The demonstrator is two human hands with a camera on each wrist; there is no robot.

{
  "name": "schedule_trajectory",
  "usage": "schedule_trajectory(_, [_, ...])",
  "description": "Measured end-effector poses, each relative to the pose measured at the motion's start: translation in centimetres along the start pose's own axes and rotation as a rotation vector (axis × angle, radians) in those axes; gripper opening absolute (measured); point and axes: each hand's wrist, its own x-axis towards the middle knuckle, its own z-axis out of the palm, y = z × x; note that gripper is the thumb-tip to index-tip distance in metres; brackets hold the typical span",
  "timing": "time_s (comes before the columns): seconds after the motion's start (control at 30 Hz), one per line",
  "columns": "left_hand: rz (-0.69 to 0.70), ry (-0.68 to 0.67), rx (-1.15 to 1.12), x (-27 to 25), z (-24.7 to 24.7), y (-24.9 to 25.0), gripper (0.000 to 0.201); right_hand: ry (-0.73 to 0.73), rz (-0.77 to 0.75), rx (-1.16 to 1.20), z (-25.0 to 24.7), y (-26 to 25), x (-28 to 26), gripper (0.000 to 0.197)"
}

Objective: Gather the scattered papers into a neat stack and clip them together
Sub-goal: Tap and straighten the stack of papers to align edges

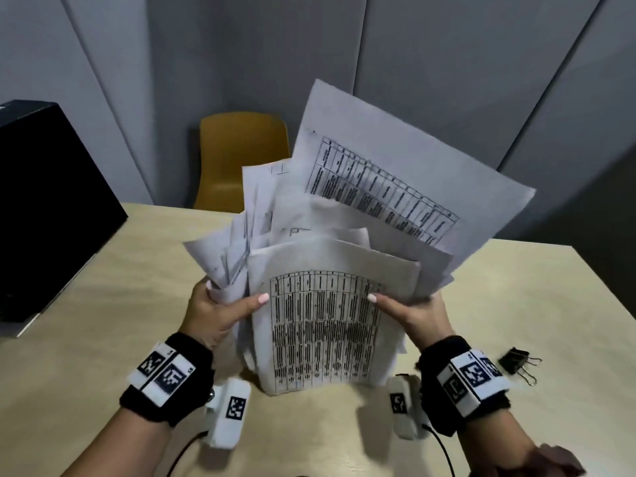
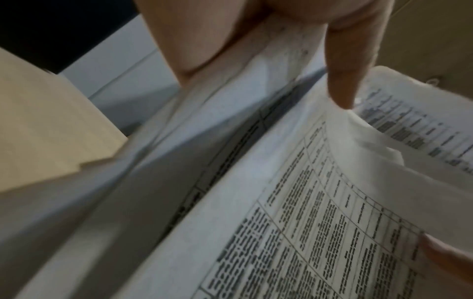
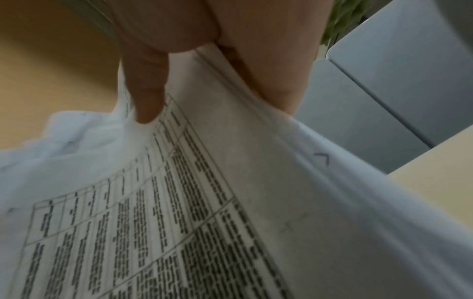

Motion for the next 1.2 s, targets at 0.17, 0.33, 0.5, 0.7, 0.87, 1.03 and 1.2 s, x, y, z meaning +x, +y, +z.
schedule_trajectory(0.17, [-0.031,0.150,0.034,0.4,-0.7,-1.2,0.023,0.104,-0.038,-0.046,-0.5,0.8,0.4,0.031])
schedule_trajectory(0.33, [0.076,0.236,0.107,1.0,-0.4,0.0,0.022,0.102,-0.123,-0.003,0.1,0.2,0.3,0.036])
schedule_trajectory(0.5, [0.082,0.086,0.018,0.9,-1.1,0.8,0.069,0.015,-0.091,-0.024,-0.5,0.2,-0.3,0.039])
schedule_trajectory(0.7, [-0.001,0.124,0.081,-0.2,1.6,-0.6,0.023,0.049,0.008,0.006,0.5,1.3,-0.4,0.041])
schedule_trajectory(0.87, [0.171,0.087,0.035,1.1,0.1,0.8,0.027,0.043,-0.075,0.093,-0.7,-1.1,-0.5,0.040])
schedule_trajectory(1.03, [0.186,-0.122,0.124,0.8,-0.1,1.4,0.073,-0.076,-0.119,0.021,-0.6,-0.5,-0.4,0.028])
schedule_trajectory(1.2, [0.124,-0.013,0.076,0.8,-0.1,0.0,0.070,-0.006,-0.140,-0.032,0.2,0.0,-0.2,0.031])
